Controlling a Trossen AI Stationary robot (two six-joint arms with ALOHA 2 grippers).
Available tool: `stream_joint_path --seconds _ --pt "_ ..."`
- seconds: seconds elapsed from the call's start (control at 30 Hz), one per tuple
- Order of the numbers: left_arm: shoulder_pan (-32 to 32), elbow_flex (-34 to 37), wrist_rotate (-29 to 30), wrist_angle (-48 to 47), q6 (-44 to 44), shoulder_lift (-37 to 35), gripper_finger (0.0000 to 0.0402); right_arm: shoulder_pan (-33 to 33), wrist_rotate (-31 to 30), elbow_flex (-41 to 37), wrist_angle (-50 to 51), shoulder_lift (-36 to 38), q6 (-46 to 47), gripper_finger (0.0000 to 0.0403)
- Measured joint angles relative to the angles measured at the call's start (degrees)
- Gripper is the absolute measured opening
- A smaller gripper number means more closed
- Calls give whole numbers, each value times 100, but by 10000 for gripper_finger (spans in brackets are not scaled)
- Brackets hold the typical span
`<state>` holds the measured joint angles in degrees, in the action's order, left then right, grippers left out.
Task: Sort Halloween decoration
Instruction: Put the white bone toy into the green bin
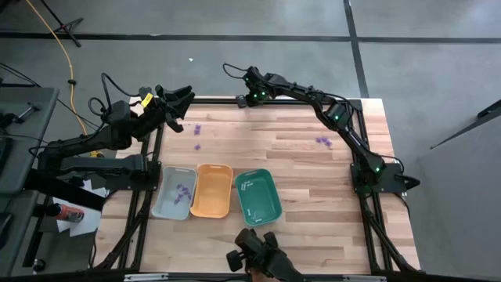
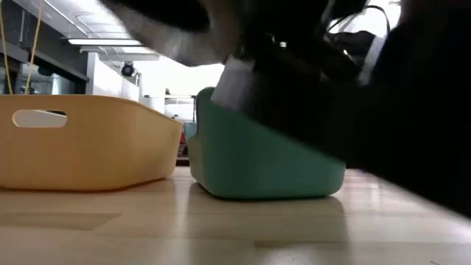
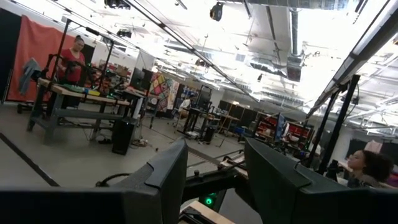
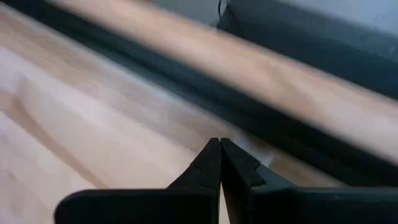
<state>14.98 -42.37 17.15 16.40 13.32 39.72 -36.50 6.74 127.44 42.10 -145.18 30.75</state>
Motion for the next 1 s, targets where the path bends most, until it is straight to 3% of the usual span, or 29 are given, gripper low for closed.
stream_joint_path --seconds 0.53,0.7,0.83,1.0 --pt "-2 0 0 -24 -4 0 152 -270 -66 0 476 -86 -130 0" --pt "-2 0 0 -26 -116 0 152 -346 -32 9 1021 -33 -1043 0" --pt "-2 0 0 -26 -151 0 152 -346 -359 -11 1899 199 -2127 0" --pt "-1 0 0 -26 -156 0 152 -323 -355 -382 2080 905 -2699 0"
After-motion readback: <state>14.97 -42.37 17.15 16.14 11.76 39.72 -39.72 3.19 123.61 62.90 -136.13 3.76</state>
